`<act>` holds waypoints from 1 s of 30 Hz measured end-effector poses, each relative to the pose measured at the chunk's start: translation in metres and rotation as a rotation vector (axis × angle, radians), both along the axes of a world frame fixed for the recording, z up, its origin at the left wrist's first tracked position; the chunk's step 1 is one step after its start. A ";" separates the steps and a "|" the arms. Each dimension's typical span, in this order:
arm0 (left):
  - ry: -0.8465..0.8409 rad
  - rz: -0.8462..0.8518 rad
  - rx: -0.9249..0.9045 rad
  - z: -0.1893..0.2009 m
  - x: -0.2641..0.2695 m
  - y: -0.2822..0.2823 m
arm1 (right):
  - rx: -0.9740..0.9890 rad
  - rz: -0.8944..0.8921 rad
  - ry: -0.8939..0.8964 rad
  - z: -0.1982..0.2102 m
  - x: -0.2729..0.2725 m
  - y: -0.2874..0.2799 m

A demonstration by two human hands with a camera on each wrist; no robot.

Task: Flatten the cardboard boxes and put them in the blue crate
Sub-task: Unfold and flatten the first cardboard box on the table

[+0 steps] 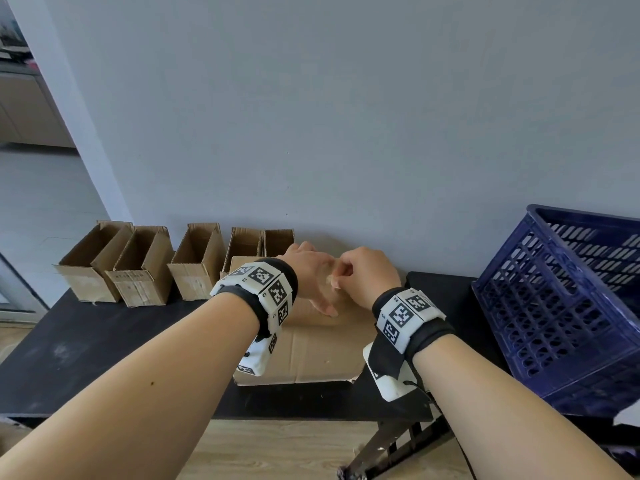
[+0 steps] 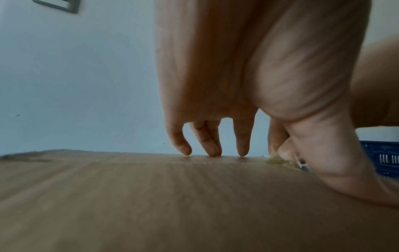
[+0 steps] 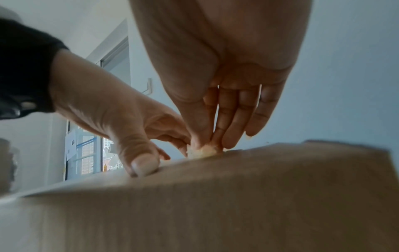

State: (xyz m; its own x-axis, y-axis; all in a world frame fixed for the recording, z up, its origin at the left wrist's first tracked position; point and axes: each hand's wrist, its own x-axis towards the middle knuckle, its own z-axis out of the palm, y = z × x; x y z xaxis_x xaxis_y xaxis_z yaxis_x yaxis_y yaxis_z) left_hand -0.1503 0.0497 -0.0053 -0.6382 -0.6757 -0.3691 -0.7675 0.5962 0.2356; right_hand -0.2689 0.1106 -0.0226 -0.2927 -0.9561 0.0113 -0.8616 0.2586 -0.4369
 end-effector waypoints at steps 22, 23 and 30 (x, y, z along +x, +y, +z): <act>-0.024 -0.005 -0.008 -0.006 0.001 -0.003 | -0.293 -0.430 -0.110 0.018 -0.064 0.016; -0.027 -0.008 -0.009 -0.006 0.001 -0.003 | -0.295 -0.420 -0.105 0.020 -0.066 0.016; -0.016 -0.009 -0.001 -0.007 0.000 -0.004 | -0.351 -0.295 -0.120 0.009 -0.051 0.016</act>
State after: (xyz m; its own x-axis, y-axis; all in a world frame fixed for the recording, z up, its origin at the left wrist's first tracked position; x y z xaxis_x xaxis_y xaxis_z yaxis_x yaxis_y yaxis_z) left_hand -0.1501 0.0458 -0.0122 -0.6384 -0.6702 -0.3785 -0.7656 0.6037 0.2224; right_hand -0.3197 0.1262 -0.0134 -0.5702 -0.7766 0.2680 -0.7114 0.3036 -0.6338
